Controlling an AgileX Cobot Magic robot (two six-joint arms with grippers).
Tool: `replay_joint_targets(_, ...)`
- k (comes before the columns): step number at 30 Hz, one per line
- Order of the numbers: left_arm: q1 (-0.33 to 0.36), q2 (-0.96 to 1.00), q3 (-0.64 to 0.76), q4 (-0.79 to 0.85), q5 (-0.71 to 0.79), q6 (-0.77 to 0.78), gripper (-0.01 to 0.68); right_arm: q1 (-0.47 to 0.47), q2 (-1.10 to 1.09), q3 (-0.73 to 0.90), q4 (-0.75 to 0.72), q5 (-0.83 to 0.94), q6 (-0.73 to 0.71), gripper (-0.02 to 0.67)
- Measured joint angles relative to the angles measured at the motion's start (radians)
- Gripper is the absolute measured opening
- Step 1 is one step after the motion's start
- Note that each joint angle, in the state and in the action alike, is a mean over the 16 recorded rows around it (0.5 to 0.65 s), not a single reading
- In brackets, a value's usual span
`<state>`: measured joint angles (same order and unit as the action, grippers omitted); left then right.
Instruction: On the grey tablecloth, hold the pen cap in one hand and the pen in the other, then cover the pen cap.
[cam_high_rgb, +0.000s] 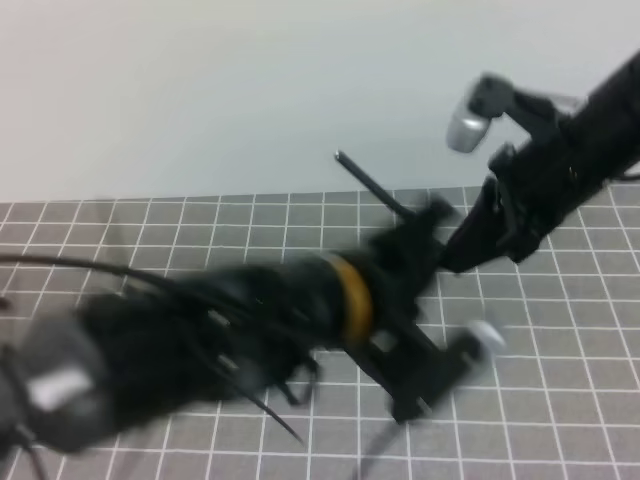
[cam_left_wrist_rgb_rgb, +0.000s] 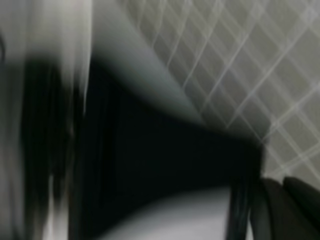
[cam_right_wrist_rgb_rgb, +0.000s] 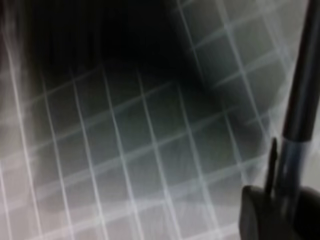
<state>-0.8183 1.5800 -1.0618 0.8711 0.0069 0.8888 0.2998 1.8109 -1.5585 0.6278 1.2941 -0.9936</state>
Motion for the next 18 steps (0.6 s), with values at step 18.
replay_joint_targets(18, -0.036, -0.011, 0.002, 0.002, 0.082, -0.053, 0.000, -0.003, 0.000, -0.037, -0.070, 0.010, 0.058, -0.004)
